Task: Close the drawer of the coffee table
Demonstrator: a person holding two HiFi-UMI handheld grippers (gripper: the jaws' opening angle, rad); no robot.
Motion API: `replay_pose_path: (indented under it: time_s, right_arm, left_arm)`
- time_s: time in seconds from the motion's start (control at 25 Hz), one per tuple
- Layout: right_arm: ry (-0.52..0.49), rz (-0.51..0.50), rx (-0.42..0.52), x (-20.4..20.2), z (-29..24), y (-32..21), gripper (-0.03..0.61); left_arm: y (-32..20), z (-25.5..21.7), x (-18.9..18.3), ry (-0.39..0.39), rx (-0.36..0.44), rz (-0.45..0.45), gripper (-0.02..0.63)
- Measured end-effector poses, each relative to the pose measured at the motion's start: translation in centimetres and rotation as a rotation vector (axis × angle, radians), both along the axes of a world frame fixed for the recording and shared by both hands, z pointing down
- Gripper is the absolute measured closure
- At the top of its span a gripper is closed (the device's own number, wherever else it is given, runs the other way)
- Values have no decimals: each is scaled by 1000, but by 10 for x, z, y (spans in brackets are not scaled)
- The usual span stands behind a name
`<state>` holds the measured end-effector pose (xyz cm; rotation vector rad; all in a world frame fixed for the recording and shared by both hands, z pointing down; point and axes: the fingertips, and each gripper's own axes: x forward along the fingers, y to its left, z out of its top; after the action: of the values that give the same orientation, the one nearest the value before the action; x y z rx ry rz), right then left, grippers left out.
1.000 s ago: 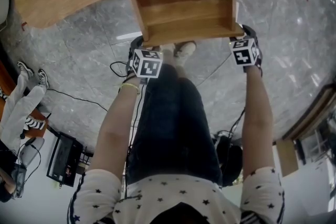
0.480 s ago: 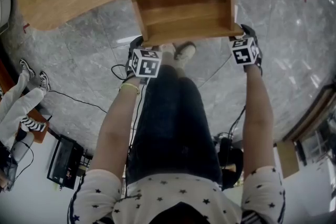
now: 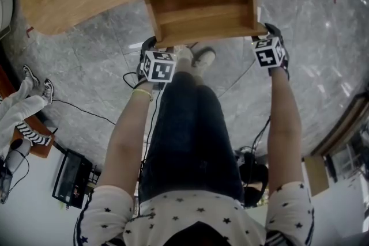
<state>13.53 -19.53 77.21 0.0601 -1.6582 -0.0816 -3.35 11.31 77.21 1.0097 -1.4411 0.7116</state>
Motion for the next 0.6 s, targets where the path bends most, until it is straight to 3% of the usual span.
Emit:
replay_pose_path:
  time_s: [0.6]
  right_arm:
    - [-5,-5,2,-13,0,-6,336]
  left_arm:
    - [-6,0,-14,-8,12,-3,391]
